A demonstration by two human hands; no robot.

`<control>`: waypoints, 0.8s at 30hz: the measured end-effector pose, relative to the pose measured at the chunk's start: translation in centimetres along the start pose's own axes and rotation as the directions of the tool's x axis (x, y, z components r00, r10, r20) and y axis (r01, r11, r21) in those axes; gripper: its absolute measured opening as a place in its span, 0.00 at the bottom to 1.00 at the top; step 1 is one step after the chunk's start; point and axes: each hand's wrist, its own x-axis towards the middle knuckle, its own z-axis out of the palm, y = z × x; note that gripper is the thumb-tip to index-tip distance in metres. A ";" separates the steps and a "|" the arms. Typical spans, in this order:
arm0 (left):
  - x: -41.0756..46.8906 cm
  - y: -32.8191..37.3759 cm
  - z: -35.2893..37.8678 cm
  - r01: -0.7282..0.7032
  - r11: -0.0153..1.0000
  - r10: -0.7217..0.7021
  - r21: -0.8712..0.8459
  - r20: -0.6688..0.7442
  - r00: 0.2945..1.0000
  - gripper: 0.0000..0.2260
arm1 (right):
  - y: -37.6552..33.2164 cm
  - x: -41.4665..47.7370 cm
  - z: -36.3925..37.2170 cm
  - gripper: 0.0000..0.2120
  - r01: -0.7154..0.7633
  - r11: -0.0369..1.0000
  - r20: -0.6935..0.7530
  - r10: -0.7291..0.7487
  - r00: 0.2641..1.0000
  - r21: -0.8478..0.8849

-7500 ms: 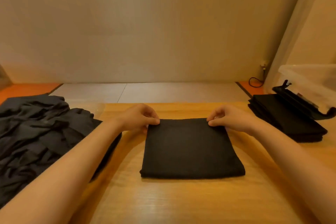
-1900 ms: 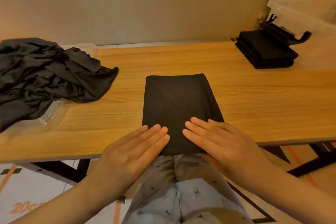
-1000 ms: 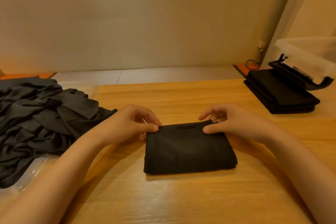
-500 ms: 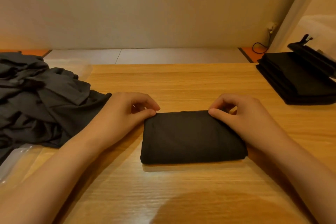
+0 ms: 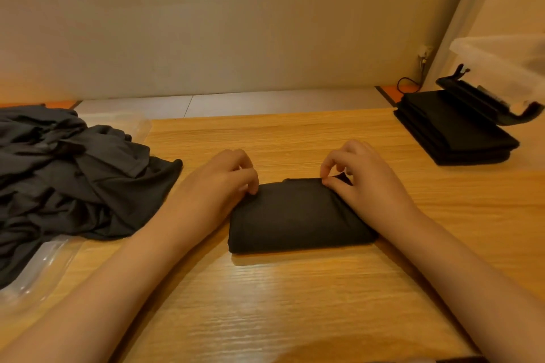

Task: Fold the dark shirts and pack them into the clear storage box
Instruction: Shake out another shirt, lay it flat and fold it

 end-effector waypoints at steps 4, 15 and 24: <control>0.0 0.5 0.0 -0.036 0.997 0.033 0.064 0.047 0.998 0.09 | -0.8 -0.1 -0.3 0.06 0.182 0.965 0.071 -0.171 0.983 -0.190; 1.2 5.5 -2.6 0.419 0.895 -0.446 0.154 0.334 0.830 0.26 | -5.8 -1.1 -1.5 0.21 0.015 0.854 0.244 0.132 0.961 -0.521; -1.2 6.0 2.7 0.367 0.864 -0.419 0.345 0.087 0.904 0.33 | -5.4 -4.0 2.1 0.31 -0.150 0.927 0.190 0.225 0.955 -0.343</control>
